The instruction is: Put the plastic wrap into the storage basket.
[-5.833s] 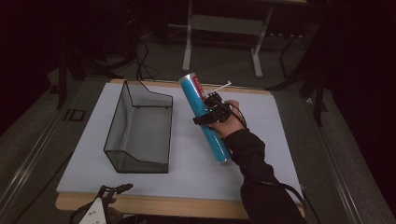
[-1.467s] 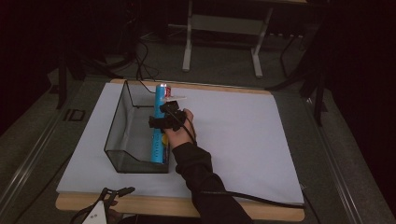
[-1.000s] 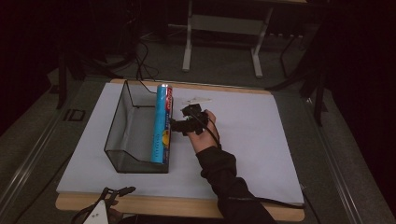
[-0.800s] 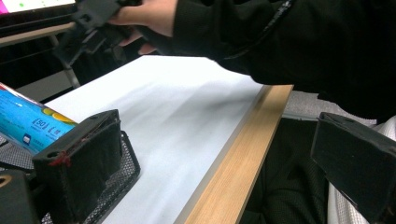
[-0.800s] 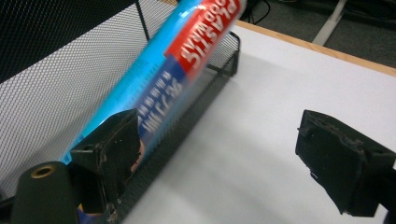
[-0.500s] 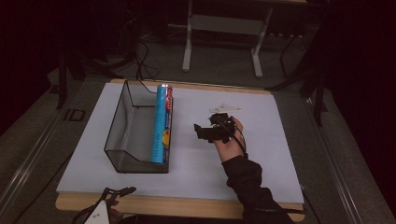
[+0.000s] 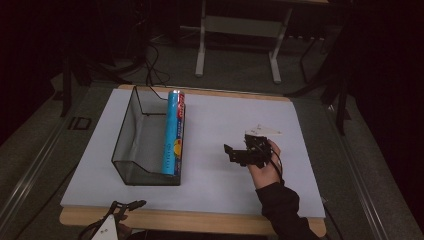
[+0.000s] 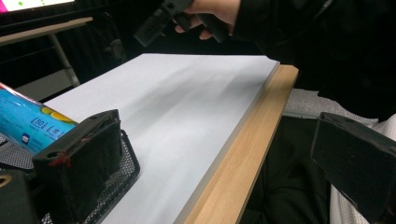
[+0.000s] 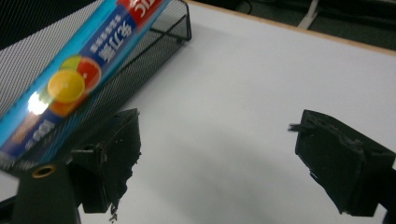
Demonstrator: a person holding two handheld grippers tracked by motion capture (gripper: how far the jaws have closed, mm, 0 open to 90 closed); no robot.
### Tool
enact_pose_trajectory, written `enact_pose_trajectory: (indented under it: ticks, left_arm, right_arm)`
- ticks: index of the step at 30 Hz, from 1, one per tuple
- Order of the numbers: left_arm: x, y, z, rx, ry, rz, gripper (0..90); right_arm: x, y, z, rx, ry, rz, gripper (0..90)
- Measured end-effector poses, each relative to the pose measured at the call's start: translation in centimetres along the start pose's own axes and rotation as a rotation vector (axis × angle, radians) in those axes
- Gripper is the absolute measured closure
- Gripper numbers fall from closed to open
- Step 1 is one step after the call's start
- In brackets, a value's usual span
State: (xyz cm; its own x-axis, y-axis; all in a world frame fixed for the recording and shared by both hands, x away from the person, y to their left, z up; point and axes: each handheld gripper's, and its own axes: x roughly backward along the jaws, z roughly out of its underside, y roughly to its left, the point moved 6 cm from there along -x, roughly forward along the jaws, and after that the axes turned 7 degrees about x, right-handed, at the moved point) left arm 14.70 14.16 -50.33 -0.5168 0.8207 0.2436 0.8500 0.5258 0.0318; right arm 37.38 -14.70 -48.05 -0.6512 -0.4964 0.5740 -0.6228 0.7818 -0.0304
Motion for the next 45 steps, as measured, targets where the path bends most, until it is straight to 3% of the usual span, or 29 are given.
enact_pose_trajectory:
  ticks: [6,9,14,28,38,45]
  left_arm:
    - [0.0,0.0,0.0,0.0,0.001,0.002,2.7]
    - [0.0,0.0,0.0,-0.004,0.004,0.001,2.7]
    - [0.0,0.0,0.0,-0.002,0.004,-0.001,2.7]
    - [0.0,0.0,0.0,-0.003,0.005,-0.001,2.7]
    - [-0.1,-0.1,0.1,-0.005,0.008,0.003,2.7]
    - [0.0,-0.1,0.1,-0.005,0.009,0.005,2.7]
  right_arm:
    - [0.9,0.0,1.7,0.044,-0.017,0.001,14.2]
    - [1.3,0.0,2.9,0.063,0.002,0.004,14.2]
    - [2.1,-0.3,4.4,0.044,0.007,-0.009,14.2]
    - [4.9,-1.1,7.4,0.032,0.011,0.028,14.3]
    - [5.9,-1.9,9.2,-0.011,0.027,0.024,14.2]
    - [6.4,-2.2,10.5,0.001,0.048,0.042,14.2]
